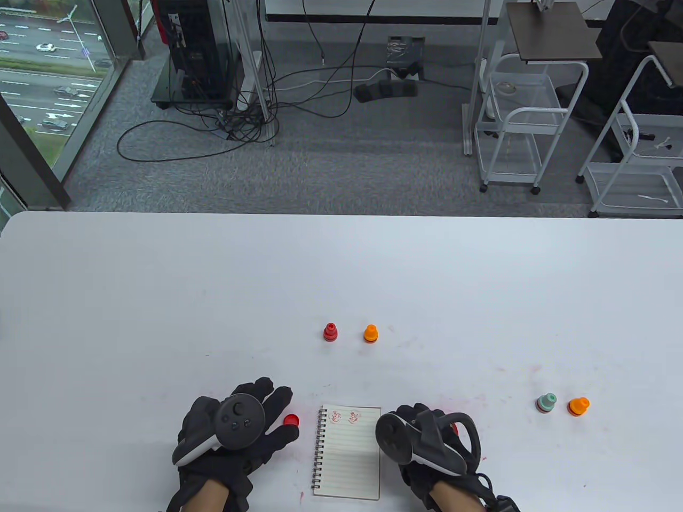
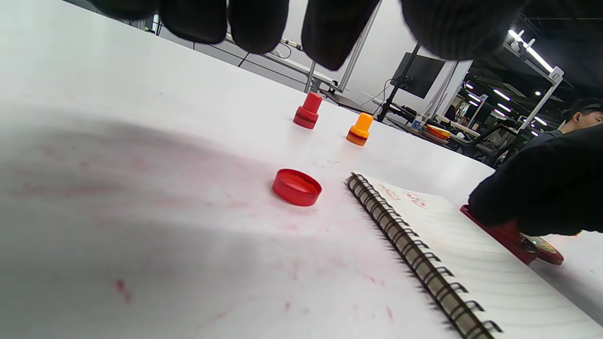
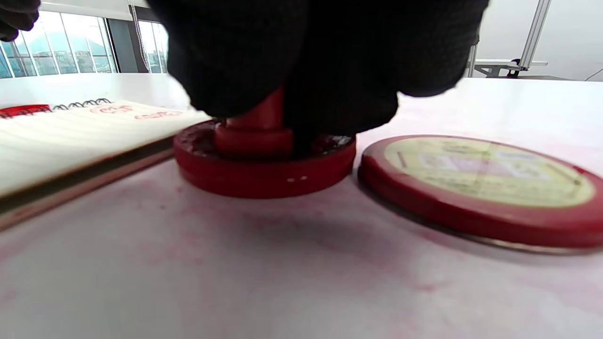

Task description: Stamp reward stamp onto notebook

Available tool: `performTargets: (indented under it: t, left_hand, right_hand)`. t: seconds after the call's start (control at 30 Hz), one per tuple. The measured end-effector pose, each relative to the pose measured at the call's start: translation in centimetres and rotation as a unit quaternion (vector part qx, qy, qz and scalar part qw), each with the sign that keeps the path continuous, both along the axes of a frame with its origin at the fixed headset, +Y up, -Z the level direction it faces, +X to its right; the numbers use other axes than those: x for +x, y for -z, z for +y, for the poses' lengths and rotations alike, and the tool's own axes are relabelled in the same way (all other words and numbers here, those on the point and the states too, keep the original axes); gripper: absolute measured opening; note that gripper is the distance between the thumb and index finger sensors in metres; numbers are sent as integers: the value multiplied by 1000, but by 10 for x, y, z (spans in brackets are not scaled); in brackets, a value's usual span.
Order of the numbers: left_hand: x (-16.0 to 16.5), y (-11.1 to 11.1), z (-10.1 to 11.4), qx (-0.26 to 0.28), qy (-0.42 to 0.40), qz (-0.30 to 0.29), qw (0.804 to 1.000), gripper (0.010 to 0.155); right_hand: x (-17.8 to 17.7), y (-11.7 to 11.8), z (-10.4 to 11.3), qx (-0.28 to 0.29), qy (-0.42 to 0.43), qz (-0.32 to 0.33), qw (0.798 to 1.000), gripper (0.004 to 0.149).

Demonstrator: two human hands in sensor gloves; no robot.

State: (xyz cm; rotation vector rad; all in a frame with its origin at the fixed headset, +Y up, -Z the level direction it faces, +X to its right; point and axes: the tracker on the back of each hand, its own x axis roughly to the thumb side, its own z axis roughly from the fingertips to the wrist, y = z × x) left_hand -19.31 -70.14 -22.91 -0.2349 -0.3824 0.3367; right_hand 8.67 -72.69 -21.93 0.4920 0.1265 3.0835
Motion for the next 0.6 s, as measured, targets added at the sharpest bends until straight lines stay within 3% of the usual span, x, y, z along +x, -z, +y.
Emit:
performTargets:
  t: [0.13, 0.53, 0.6]
  left_hand:
    - [0, -1, 4, 14, -3, 0, 1000, 80]
    - [-2, -2, 5, 14, -11, 1, 1000, 79]
    - [-2, -3, 5, 14, -11, 1, 1000, 79]
  right_hand:
    - [-1, -6, -2, 35, -19, 8, 999, 41]
    - [8, 1, 3, -29, 30, -10, 999, 41]
    - [11, -2, 6, -13, 45, -11, 999, 42]
